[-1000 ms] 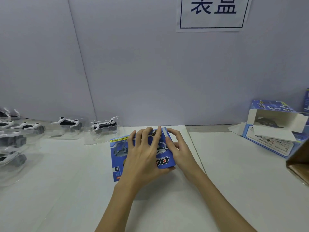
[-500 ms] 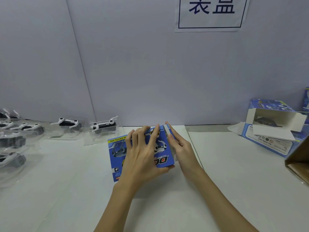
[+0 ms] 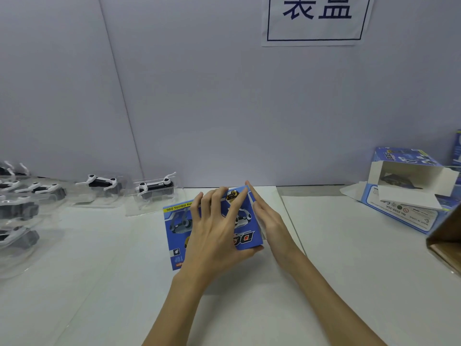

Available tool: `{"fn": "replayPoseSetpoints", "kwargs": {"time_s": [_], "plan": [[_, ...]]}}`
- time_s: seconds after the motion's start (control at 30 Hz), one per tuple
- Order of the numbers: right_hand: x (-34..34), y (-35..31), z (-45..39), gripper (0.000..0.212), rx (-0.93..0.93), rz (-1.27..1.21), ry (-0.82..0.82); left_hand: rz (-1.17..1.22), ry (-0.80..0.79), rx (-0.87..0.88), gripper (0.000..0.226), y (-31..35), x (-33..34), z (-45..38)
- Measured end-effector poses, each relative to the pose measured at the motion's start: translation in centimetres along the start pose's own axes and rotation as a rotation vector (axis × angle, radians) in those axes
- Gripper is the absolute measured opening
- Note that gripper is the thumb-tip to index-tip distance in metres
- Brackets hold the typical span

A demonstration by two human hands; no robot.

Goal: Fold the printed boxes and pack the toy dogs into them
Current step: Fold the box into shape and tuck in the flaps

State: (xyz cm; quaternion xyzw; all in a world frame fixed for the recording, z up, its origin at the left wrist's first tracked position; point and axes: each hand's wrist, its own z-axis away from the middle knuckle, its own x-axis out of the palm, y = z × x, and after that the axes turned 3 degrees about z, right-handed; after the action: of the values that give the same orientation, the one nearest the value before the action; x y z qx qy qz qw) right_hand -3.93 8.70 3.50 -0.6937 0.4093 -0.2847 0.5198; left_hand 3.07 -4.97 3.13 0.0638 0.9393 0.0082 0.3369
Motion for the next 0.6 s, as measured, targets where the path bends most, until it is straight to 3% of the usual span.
{"fn": "replayPoseSetpoints", "kwargs": {"time_s": [0.1,0.2,0.43,0.6], "plan": [[0.4,0.0,0.2,0.059,0.014,-0.048,-0.056,0.010,-0.022,-0.009,0.101,-0.1,-0.1,-0.1],[0.3,0.0,0.2,0.047,0.012,-0.064,-0.092,0.035,-0.027,0.007,0.094,-0.2,-0.2,-0.1],[-0.7,-0.1,0.1,0.048,0.097,-0.142,-0.139,0.033,0.003,0.040,0.084,-0.8,-0.5,-0.2],[-1.4,-0.9,0.1,0.048,0.032,0.026,-0.164,0.121,0.025,-0.055,0.074,-1.1,-1.5,-0.6]]}}
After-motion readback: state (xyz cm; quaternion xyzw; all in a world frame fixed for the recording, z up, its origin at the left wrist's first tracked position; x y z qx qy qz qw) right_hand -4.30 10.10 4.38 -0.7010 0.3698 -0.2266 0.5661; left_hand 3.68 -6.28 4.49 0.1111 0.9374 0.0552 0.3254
